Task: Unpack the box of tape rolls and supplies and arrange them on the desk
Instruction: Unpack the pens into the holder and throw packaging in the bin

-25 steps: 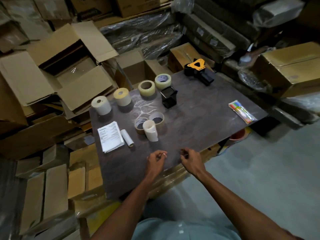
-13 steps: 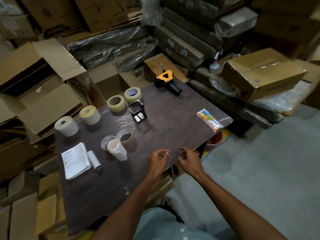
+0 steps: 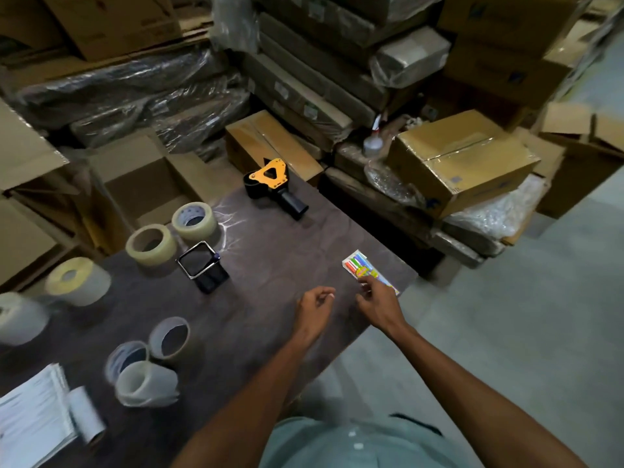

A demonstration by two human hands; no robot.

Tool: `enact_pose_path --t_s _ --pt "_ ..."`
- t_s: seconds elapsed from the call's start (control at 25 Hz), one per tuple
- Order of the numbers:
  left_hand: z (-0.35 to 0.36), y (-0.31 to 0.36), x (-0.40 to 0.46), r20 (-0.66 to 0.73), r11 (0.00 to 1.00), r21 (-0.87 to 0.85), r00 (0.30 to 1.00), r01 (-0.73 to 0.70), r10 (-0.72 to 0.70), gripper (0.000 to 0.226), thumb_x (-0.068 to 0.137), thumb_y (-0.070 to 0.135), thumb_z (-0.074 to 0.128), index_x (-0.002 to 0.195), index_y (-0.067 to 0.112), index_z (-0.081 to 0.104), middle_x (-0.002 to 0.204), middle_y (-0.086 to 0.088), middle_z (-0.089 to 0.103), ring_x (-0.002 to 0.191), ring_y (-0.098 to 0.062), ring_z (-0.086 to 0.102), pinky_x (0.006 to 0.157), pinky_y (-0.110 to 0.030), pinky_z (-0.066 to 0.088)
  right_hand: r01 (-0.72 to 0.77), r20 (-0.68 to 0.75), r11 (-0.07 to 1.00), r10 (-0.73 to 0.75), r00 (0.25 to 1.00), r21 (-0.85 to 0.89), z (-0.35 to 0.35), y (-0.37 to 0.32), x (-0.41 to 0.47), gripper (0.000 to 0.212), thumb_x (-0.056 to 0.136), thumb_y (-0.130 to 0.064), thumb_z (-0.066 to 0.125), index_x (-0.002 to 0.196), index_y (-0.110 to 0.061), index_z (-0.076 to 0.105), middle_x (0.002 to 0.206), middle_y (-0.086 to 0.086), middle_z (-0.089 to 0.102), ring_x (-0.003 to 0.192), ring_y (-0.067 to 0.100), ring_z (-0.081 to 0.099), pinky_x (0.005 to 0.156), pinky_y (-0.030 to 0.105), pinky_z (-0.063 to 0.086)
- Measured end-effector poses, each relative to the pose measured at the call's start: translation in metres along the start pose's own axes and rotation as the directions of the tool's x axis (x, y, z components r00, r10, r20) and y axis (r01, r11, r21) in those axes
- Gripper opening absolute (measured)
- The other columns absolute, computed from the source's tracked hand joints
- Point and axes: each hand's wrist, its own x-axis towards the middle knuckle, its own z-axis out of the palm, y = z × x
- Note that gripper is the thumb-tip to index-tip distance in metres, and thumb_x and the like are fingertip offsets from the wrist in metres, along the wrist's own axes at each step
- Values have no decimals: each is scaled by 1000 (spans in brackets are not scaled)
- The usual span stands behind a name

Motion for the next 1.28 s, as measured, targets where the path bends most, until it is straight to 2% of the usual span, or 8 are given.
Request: enact_pose_path --t_s 0.16,0.28,0.44,0.64,0.92,1.08,1.2,1.28 --pt "17 11 29 -22 999 32 1000 10 -10 18 81 29 65 97 26 74 86 2 75 77 -13 70 81 -42 60 -21 34 997 23 999 -74 -7 13 35 47 77 -21 63 124 -16 62 116 12 67 108 33 62 92 38 50" --pt "32 4 55 -44 999 25 998 47 -46 26 75 42 64 97 30 73 81 2 74 70 -13 67 80 -48 60 28 82 981 -12 997 -190 -9 31 66 50 78 -33 60 125 -18 58 115 13 59 111 35 52 95 38 39" --pt "56 16 70 -110 992 81 990 94 -85 26 76 35 61 97 26 73 88 2 75 82 -16 71 87 -35 58 104 192 929 -37 981 -354 -17 39 104 66 77 -43 69 133 -16 46 123 15 53 116 36 48 96 41 39" --pt "81 13 93 -236 987 20 960 158 -149 23 70 40 61 91 34 69 88 0 75 85 -24 73 81 -45 60 124 351 988 -83 933 -95 -13 38 137 83 73 -32 76 143 -14 35 130 16 51 119 36 51 95 37 43" --pt "86 52 94 -315 947 -231 904 224 -290 18 90 20 62 104 32 63 98 -9 73 68 -14 65 56 -29 51 172 406 964 -243 881 205 -32 18 173 50 77 -17 70 119 -28 45 87 -3 68 81 18 66 72 31 53" --pt "96 82 96 -222 867 -422 897 266 -383 37 97 48 54 131 35 50 121 -4 67 93 -21 70 60 -32 58 141 398 935 -270 877 324 -31 -7 188 49 82 -27 71 124 -30 48 88 -4 70 82 9 68 70 25 57" --pt "90 91 105 -367 911 -386 881 147 -297 46 89 51 62 123 21 56 106 -4 69 91 -16 70 77 -28 57 105 450 913 -292 844 395 -19 -23 191 38 86 -17 64 122 -25 54 89 2 72 79 12 69 71 30 58" --pt "76 90 108 -405 892 -434 858 123 -315 47 74 41 71 106 8 60 83 -6 70 70 -16 68 65 -27 56 51 494 897 -288 820 439 -12 -32 190 27 88 -7 56 113 -17 62 93 10 74 80 18 71 74 33 58"
